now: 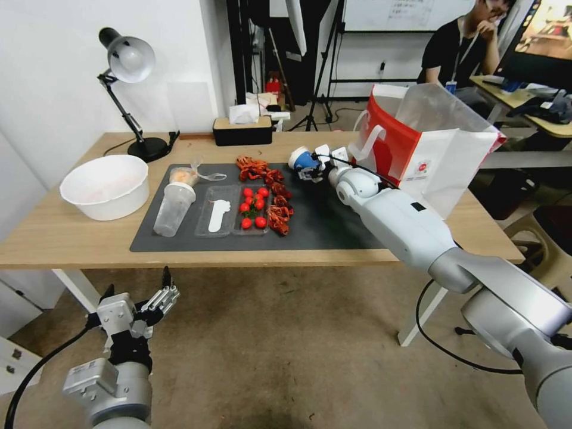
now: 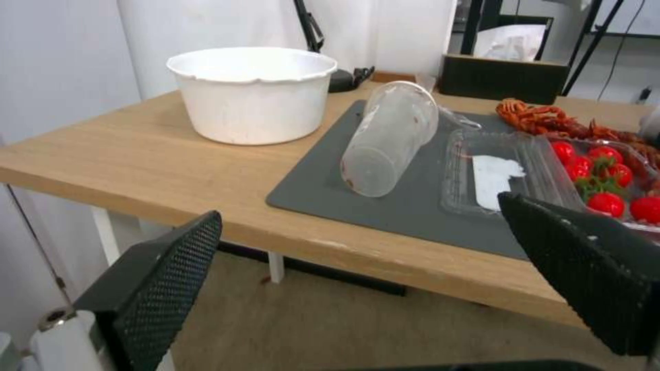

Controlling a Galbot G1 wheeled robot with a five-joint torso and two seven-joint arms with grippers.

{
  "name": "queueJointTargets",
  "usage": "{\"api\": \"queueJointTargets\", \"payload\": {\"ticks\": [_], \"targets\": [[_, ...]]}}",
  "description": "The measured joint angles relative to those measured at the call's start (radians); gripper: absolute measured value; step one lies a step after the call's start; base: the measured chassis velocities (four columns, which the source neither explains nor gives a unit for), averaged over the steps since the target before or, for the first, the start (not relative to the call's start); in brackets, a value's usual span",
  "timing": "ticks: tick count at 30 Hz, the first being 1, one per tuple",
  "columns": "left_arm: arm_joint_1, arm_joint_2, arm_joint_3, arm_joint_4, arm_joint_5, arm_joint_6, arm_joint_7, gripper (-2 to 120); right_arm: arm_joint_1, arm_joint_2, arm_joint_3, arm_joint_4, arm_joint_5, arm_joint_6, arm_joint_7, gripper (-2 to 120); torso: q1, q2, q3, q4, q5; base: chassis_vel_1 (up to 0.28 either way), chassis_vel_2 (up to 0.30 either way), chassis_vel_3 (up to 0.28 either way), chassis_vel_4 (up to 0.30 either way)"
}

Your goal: Pick up the trash from the table and place it into the takeout bag.

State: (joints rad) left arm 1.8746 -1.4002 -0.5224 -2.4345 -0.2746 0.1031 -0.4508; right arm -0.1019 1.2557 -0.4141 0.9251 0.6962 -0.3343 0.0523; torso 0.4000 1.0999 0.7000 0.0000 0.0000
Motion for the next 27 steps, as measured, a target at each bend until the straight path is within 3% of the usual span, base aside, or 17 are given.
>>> {"api": "queueJointTargets", "payload": {"ticks": [2,7,13,17,22,25,27], "targets": [[0.000,-0.001,0.000,0.000,0.000,-0.001,0.000,100,-0.001,0.000,0.000,0.003,0.003,-0.004,0.001,100,0.000,0.000,0.000,0.0000,0.0000,0.000,0.000,0.000,0.000],[0.000,-0.005,0.004,-0.002,0.003,-0.001,-0.001,100,-0.005,-0.004,-0.001,0.019,0.028,-0.026,0.003,86,0.000,0.000,0.000,0.0000,-0.0001,0.000,0.000,0.000,0.000],[0.000,-0.008,0.005,-0.004,0.005,-0.003,-0.001,100,-0.009,-0.008,-0.006,0.035,0.054,-0.035,0.007,67,0.000,0.000,0.000,0.0000,0.0000,0.000,0.000,0.000,0.000],[0.000,-0.008,0.006,-0.007,0.007,-0.003,-0.001,100,-0.010,-0.013,-0.008,0.048,0.070,-0.031,0.019,47,0.000,0.000,0.000,0.0001,0.0000,0.000,0.000,0.000,0.000],[0.001,-0.009,0.010,-0.007,0.011,-0.005,-0.001,100,-0.013,-0.023,-0.011,0.062,0.080,-0.029,0.024,34,0.000,0.000,0.000,0.0000,0.0000,0.000,0.000,0.000,0.000],[0.002,-0.011,0.018,-0.007,0.018,-0.009,-0.002,100,-0.023,-0.034,-0.011,0.081,0.086,-0.027,0.030,18,0.000,0.000,0.000,0.0000,0.0000,0.000,0.000,0.000,0.000],[0.003,-0.012,0.020,-0.007,0.020,-0.010,-0.002,100,-0.026,-0.037,-0.011,0.086,0.090,-0.027,0.032,14,0.000,0.000,0.000,0.0000,0.0000,0.000,0.000,0.000,0.000]]}}
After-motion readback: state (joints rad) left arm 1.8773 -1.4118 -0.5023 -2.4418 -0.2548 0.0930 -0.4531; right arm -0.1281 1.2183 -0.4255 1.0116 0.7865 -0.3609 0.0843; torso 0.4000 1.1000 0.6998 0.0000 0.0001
